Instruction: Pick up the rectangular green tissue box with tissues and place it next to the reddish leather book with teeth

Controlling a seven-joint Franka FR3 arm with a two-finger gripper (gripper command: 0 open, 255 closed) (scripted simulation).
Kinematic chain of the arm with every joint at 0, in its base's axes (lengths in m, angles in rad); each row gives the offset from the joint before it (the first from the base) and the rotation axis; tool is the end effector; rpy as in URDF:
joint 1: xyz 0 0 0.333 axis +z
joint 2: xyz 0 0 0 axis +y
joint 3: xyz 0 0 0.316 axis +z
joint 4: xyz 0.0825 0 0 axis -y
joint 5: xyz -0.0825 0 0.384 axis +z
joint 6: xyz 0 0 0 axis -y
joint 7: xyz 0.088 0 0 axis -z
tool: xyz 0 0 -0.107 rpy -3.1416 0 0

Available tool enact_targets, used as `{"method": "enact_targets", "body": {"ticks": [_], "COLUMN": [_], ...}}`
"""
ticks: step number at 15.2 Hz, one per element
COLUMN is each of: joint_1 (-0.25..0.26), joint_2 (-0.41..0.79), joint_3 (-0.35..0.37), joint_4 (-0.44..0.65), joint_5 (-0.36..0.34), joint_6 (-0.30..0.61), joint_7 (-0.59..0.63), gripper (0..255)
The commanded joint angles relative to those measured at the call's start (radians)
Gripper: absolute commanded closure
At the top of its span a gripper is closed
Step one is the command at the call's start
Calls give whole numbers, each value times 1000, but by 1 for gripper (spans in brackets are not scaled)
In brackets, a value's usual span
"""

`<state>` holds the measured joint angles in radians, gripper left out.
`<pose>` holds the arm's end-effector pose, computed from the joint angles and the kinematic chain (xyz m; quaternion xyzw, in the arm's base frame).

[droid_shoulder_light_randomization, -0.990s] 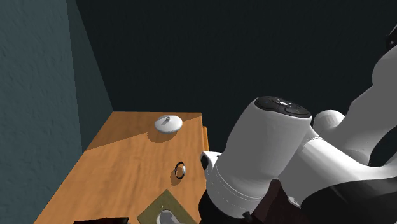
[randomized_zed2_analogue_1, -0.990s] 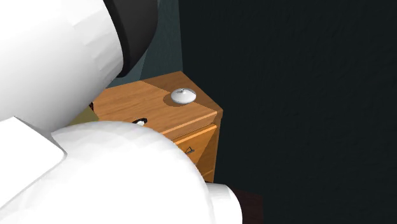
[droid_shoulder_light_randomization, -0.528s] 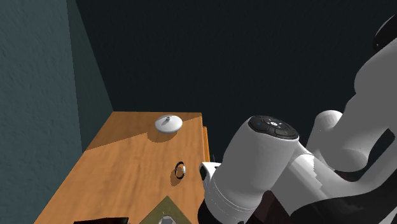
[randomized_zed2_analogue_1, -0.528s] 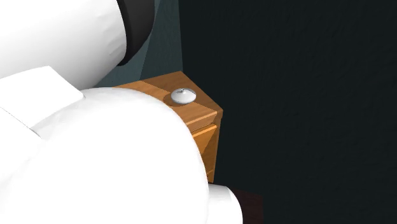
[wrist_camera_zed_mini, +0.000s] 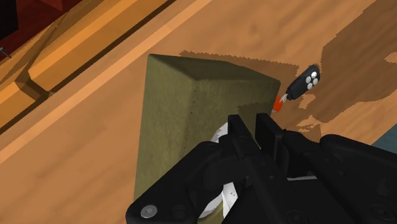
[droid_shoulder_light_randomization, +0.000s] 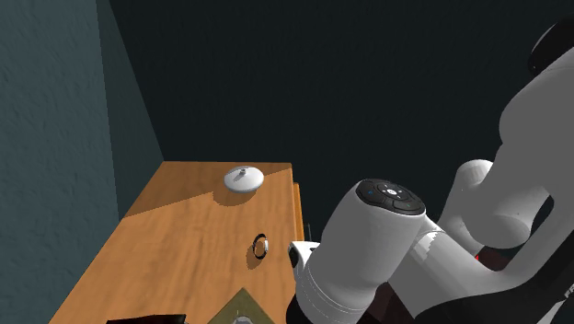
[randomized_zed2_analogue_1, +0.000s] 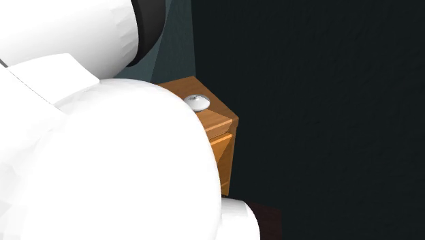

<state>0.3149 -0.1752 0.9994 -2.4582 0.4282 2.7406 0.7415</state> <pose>0.1403 0.4792 0.3726 -0.9729 -0.1135 -0.0614 0.1920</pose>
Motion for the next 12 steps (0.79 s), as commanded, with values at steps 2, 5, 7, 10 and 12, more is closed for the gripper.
{"method": "enact_targets", "body": {"ticks": [2, 5, 7, 10, 12], "joint_1": [0, 0, 0, 61, 102], "joint_2": [0, 0, 0, -101, -179], "joint_3": [0, 0, 0, -73, -132], "joint_4": [0, 0, 0, -1, 0], "joint_5": [0, 0, 0, 97, 140], "joint_6": [1, 1, 1, -91, -170], "joint_7": [0, 0, 0, -66, -96], "gripper": [255, 0, 0, 0, 0]}}
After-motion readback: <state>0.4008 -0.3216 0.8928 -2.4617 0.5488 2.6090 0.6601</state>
